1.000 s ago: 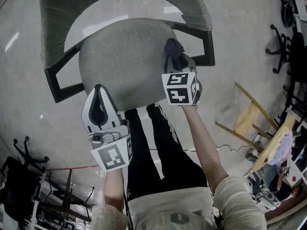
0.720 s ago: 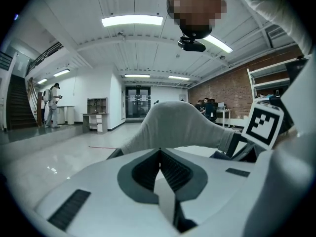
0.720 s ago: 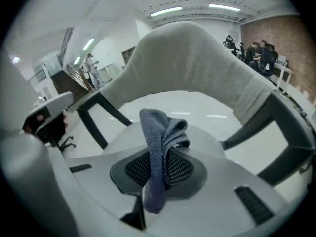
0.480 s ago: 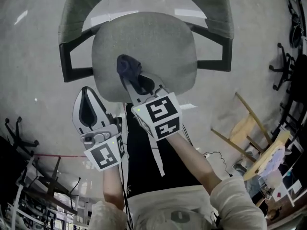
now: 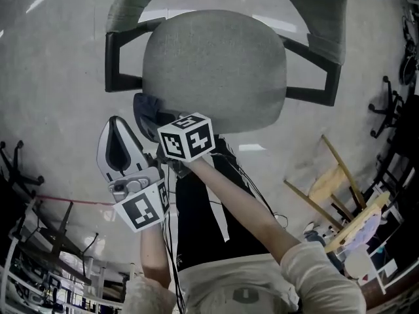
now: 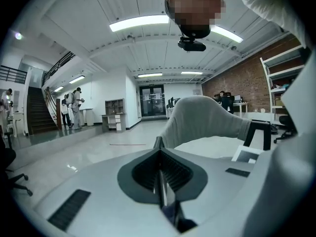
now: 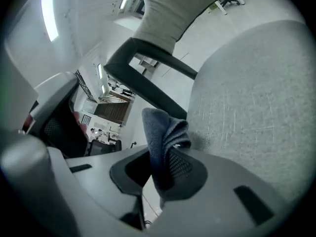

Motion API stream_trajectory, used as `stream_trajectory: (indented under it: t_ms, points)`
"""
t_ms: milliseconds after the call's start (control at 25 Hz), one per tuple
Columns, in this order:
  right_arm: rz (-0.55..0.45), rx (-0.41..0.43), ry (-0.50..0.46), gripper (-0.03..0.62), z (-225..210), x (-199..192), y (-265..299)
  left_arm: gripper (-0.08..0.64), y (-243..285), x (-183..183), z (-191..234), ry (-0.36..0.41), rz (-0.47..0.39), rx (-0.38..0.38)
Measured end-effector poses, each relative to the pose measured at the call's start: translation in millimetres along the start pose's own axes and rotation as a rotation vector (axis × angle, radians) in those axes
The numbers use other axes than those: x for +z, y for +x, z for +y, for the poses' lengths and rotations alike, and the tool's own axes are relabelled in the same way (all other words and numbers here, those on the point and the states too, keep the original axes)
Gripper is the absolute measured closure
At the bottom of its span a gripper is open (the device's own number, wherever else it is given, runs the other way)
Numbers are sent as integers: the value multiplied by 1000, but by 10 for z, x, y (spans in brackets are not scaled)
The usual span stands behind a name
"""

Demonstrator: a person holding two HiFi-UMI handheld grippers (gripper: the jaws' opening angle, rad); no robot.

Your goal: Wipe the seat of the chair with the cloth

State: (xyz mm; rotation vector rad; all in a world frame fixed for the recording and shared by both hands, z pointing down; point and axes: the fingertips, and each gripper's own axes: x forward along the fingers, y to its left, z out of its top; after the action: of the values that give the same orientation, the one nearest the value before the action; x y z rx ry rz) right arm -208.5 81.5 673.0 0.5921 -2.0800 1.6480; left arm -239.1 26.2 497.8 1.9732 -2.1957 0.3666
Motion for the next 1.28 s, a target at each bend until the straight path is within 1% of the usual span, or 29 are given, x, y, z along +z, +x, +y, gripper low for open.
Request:
stream_trajectory:
  t_ms: [200,440,600,880,1040,1280]
  points:
    - [54,-36,-72,534,-102,-129,172,545,17,-102,40,-9,6,-8]
    - [82,-92,-112,534,-274,-132,174,545,67,-150,5,-30,11,-26]
    - [81,-141,-133,534,-359,-91,108,545,131,-130,-54,-25,3,-49]
    - [70,-161,-139,534,-474,-61,-71,545,161,-43,-181,-20,-21,-82]
    - [58,-176,-140,534,-594,-70,-229,545,145,-42,-289,-26,-26,-89]
    - [21,-234,-138,534,-846,-73,-582,545,119,-18,-552,-10,-27,-138]
